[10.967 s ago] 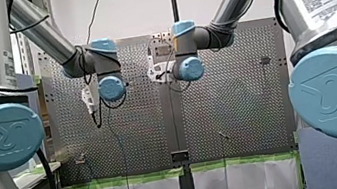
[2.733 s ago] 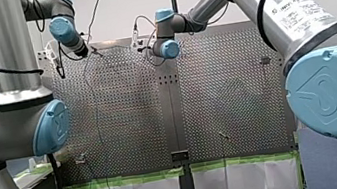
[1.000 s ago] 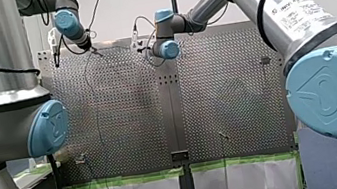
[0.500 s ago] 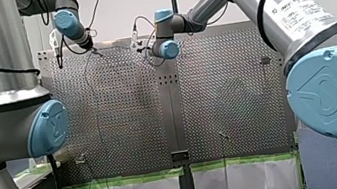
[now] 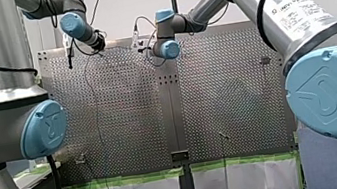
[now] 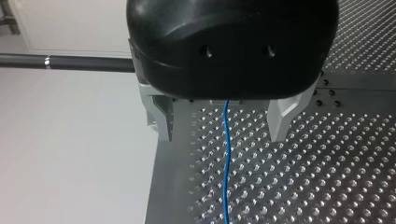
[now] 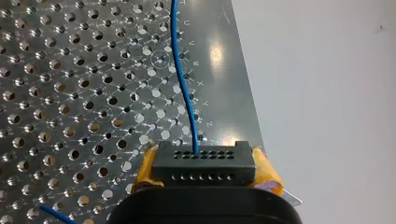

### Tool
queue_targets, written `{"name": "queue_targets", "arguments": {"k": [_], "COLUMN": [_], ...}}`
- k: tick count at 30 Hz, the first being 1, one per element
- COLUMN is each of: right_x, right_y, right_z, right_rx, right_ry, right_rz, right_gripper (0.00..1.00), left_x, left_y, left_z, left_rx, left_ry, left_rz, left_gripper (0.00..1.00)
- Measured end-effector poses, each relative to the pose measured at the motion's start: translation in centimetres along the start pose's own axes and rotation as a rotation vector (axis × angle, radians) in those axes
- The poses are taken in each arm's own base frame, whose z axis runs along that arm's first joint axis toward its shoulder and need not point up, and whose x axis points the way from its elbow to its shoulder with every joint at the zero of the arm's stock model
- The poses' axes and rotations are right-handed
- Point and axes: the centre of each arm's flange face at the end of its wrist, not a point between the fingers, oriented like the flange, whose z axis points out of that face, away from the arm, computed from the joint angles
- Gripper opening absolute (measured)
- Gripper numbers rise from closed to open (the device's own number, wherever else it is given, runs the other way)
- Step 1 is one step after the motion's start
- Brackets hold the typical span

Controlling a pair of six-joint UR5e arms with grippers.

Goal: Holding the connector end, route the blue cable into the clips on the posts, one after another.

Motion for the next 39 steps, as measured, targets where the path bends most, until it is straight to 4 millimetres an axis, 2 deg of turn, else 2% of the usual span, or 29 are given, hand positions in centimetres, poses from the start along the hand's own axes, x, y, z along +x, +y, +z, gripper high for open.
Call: {"name": "queue_targets", "arguments": {"k": [7,10,17,35,39], "right_x": [0.0,0.0,0.0,0.0,0.0], "right_y": [0.0,0.0,0.1,-0.3,-0.4], "right_z": [0.0,0.0,0.0,0.0,0.0], "right_rx": [0.006,0.007,0.007,0.013,0.014], "right_ry": [-0.001,-0.001,0.000,0.001,0.001], "right_rz": [0.000,0.000,-0.001,0.000,0.001], "right_gripper": [0.00,0.00,0.00,0.00,0.00], "left_x": [-1.0,-0.8,1.0,1.2,2.1], "left_y": [-2.2,-2.2,-1.7,-1.5,-1.6], "left_z": [1.5,2.5,4.2,7.3,8.3], "left_rx": [-0.005,-0.031,-0.068,-0.107,-0.112], "left_ry": [-0.026,-0.021,0.016,-0.029,-0.021], "left_rz": [-0.005,-0.008,-0.004,-0.015,-0.014], "left_gripper": [1.00,1.00,1.00,1.00,1.00]}}
